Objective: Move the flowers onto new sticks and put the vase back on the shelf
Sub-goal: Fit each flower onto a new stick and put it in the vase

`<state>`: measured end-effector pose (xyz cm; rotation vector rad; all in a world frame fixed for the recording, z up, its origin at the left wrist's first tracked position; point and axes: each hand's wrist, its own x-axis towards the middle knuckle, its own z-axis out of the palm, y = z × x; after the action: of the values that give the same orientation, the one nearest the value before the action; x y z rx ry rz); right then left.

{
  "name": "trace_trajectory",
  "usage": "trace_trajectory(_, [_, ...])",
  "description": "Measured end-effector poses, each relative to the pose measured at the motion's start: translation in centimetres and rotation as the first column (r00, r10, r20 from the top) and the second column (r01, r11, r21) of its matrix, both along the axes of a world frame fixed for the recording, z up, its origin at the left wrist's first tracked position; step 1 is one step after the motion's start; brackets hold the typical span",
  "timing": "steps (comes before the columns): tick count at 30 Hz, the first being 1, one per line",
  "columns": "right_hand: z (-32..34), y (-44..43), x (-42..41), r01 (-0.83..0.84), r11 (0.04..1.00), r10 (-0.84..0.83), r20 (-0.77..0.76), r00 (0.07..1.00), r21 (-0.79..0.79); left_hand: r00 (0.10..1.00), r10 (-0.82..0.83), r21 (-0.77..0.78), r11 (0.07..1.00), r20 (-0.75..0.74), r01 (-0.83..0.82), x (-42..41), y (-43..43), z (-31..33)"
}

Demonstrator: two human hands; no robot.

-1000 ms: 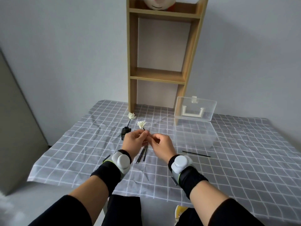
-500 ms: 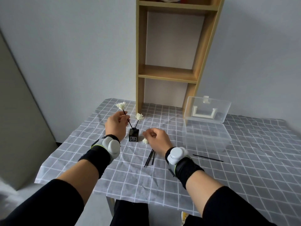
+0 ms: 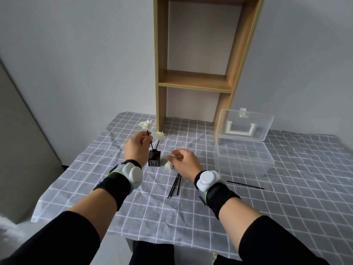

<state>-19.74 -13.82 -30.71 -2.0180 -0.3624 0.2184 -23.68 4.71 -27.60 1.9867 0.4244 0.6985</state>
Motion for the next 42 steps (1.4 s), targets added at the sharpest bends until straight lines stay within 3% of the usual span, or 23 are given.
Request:
trace_trajectory(26, [-1.5,0.6,1.0,0.031,0.987,-0.012,0.119,0.993,-0.157,0.997,-0.036,-0.015,0.999,-0.067,0.036,-0.4,-0.2,-3.9])
trace_trajectory(42, [-2.3,0.8,0.8,-0.029,0.896,0.188,0.319,0.929,-0.442,0.985,0.029,0.053,0.998,-0.173,-0.021,-1.9,-0.5,-6.1])
